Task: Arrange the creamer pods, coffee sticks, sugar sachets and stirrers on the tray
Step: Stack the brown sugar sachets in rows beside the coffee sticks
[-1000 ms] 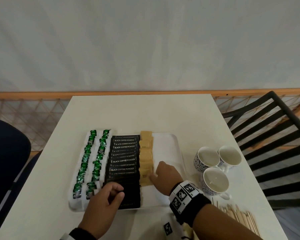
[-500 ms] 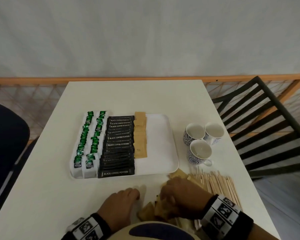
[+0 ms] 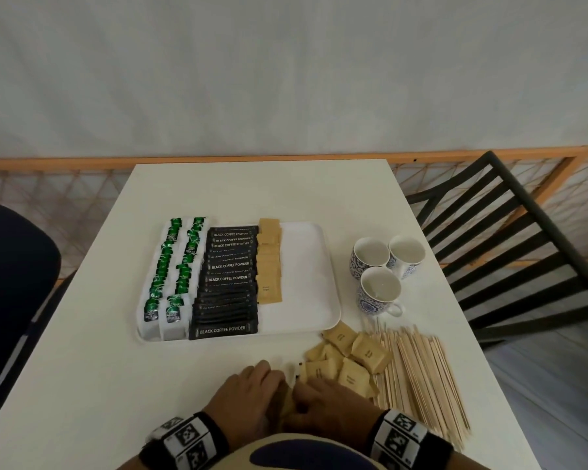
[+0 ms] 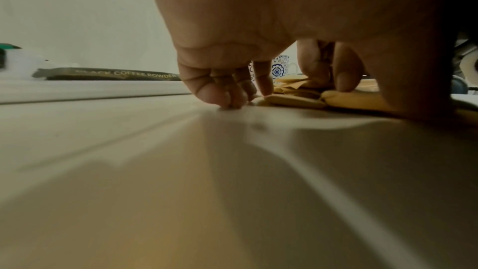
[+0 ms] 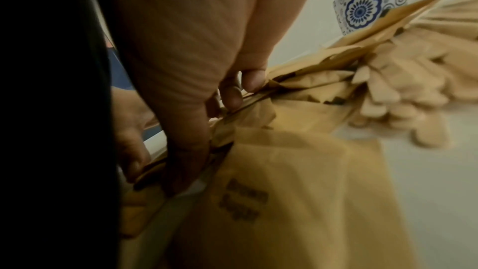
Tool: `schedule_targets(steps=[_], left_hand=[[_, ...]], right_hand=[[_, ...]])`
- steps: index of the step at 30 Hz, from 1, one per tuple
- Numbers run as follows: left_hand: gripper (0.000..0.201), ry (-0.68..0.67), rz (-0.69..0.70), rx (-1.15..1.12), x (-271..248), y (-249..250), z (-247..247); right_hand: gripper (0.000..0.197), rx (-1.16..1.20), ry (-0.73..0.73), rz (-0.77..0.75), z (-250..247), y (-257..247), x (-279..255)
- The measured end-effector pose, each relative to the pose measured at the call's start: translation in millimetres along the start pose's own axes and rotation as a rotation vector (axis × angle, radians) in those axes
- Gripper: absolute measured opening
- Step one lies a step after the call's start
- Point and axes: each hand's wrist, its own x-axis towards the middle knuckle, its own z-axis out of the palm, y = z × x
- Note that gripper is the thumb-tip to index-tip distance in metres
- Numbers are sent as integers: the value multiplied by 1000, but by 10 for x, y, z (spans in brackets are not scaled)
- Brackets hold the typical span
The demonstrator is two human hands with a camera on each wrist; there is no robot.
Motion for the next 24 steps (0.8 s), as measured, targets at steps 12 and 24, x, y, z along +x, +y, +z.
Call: schedule_targets(steps=[12, 24], left_hand=[[64, 69, -88, -170, 38, -95, -64], [37, 238, -110, -382, 36, -268, -49]], right_hand=[[36, -78, 86, -29, 0, 141, 274], [58, 147, 47, 270, -361, 20, 468]])
